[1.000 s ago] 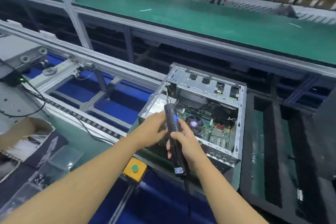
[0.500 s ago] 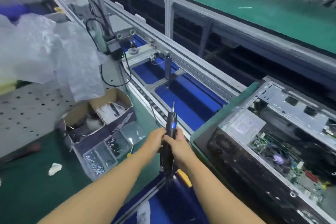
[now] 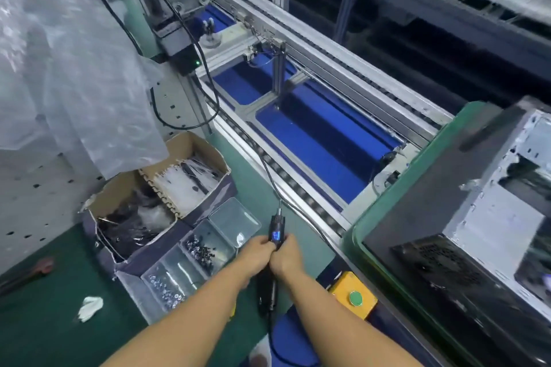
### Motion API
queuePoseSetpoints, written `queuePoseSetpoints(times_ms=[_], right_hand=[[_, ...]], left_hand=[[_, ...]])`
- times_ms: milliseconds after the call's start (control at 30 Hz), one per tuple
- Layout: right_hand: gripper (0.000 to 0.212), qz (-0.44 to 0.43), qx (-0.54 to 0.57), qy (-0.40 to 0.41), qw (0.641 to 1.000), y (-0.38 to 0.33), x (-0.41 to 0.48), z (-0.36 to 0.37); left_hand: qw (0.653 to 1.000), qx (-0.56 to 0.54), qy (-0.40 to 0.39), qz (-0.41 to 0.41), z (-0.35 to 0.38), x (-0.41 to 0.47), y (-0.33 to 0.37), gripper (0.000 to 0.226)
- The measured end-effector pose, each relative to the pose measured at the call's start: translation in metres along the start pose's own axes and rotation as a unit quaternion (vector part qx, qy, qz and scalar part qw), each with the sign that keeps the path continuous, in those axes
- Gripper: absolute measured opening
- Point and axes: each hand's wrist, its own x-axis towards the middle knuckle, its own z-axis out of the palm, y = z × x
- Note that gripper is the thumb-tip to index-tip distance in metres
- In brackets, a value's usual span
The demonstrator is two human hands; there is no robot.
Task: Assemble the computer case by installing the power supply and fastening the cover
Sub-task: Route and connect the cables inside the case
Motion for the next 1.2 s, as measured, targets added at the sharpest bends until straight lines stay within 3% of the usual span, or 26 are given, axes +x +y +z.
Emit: queuePoseSetpoints(times_ms=[67, 267, 333, 533, 667, 900, 1067, 1200], right_hand=[[0.008, 0.028, -0.020, 0.021, 0.999, -0.006, 0.002, 0.004], [0.031, 0.040, -0.120, 0.006, 0.992, -0.016, 0.002, -0.008], [0.039, 0.019, -0.086, -0.019, 0.996, -0.017, 0.001, -0.019], [0.012, -0.032, 0.103, 0.023, 0.994, -0.029, -0.031, -0.082], [0.004, -0.082, 0.143, -0.015, 0.986, -0.038, -0.079, -0.144], [0.037, -0.177, 0.102, 0.056, 0.977, -0.006, -0.175, -0.286], [0.024, -0.166, 0.150, 0.130, 0.966, 0.053, -0.226, -0.378], [0.016, -0.151, 0.198, 0.181, 0.951, 0.095, -0.252, -0.433]], left_hand=[[1.000, 0.030, -0.007, -0.001, -0.002, 0.006, 0.001, 0.023], [0.985, 0.151, 0.079, 0.015, -0.004, 0.013, 0.013, 0.028], [0.986, 0.145, 0.076, 0.025, -0.005, 0.010, 0.018, 0.028], [0.993, 0.054, 0.080, 0.070, 0.000, -0.016, 0.040, 0.023], [0.986, 0.033, 0.097, 0.134, 0.029, -0.052, 0.086, 0.031], [0.956, 0.059, 0.045, 0.285, 0.132, -0.148, 0.179, 0.034], [0.946, 0.005, -0.012, 0.325, 0.217, -0.206, 0.224, 0.026], [0.927, 0.031, -0.082, 0.365, 0.279, -0.228, 0.243, 0.028]])
